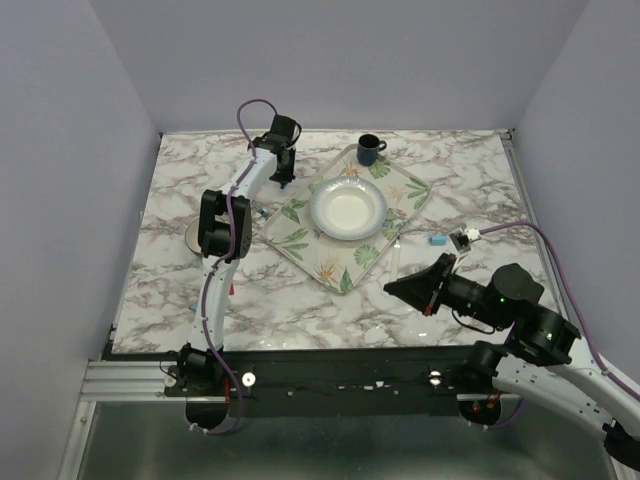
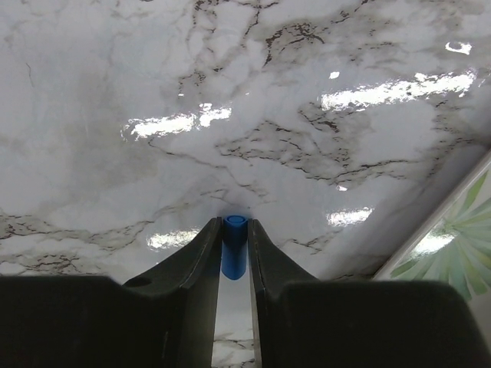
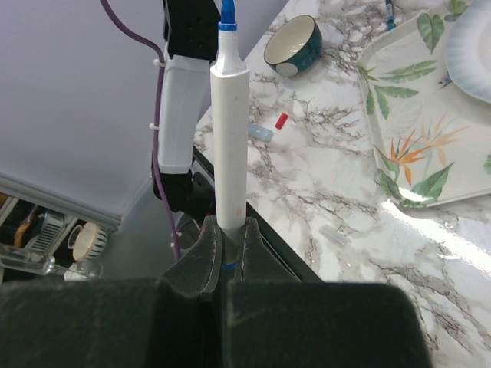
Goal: Insert the pens into the pen caps
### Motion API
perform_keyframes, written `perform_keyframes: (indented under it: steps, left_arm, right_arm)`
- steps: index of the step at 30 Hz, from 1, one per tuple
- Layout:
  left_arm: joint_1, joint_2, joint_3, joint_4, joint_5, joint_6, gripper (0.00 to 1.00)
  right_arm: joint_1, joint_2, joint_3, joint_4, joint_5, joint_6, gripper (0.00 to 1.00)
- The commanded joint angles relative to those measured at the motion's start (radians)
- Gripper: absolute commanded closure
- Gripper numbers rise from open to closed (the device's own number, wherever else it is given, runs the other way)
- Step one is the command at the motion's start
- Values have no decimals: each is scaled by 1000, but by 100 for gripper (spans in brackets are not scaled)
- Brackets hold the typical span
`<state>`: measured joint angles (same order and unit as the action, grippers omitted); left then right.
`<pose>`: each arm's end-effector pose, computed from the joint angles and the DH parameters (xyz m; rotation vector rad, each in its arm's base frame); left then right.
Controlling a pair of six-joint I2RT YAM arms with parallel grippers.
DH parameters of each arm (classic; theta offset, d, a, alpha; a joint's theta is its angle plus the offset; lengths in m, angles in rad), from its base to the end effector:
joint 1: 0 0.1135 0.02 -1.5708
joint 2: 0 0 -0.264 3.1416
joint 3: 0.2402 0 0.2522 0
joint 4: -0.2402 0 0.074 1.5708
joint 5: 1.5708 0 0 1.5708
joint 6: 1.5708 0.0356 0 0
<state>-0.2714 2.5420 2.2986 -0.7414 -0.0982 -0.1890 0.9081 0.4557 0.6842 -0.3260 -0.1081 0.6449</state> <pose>0.5314 -0.1443 0.1705 0.0672 2.5484 -0.0535 0.0688 0.0945 0.3330 -0.3288 1.8008 1.2327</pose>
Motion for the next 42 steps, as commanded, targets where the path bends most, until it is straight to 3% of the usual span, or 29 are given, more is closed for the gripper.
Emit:
perform_keyframes:
  steps: [1, 5, 6, 8, 16, 19, 20, 23, 24, 26, 27, 30, 36, 42]
  left_arm:
    - [9, -14, -77, -76, 8, -1, 72]
    - [9, 3, -65, -108, 23, -1, 84]
    - [9, 0, -70, -113, 34, -3, 93]
    - [9, -12, -74, -116, 37, -12, 100]
    - [9, -299, -226, -49, 146, -104, 100]
    - [8, -474, -352, 17, 262, -160, 100]
    - [8, -523, -393, 48, 381, -173, 100]
    - [5, -747, -620, 241, 549, -315, 100]
    - [5, -864, -760, 386, 630, -364, 100]
    - [-14, -975, -908, 552, 675, -528, 100]
    - [-21, -1070, -1041, 711, 708, -576, 100]
    - [-49, -1187, -1229, 943, 741, -761, 100]
    - [-94, -1304, -1457, 1230, 850, -908, 100]
    - [-95, -1391, -1545, 1261, 836, -868, 100]
  right_arm:
    - [-2, -9, 34, -47, 28, -2, 99]
    - [0, -18, 43, -67, 39, 7, 99]
    - [-2, -22, 43, -67, 42, 10, 99]
    - [-2, -26, 40, -62, 44, 15, 99]
    - [-2, 49, 44, -48, 31, 6, 99]
    - [-2, 70, 46, -48, 2, 10, 99]
    - [0, 69, 37, -47, -36, 9, 99]
    - [-2, 66, 3, -9, -109, -4, 99]
    - [-2, 67, -12, 34, -122, -7, 99]
    - [-2, 84, -37, 93, -143, 10, 99]
    - [0, 98, -66, 172, -156, 16, 99]
    - [6, 196, -78, 281, -215, 70, 99]
    - [61, 424, -48, 368, -162, 75, 99]
    - [66, 560, -2, 436, -122, 73, 99]
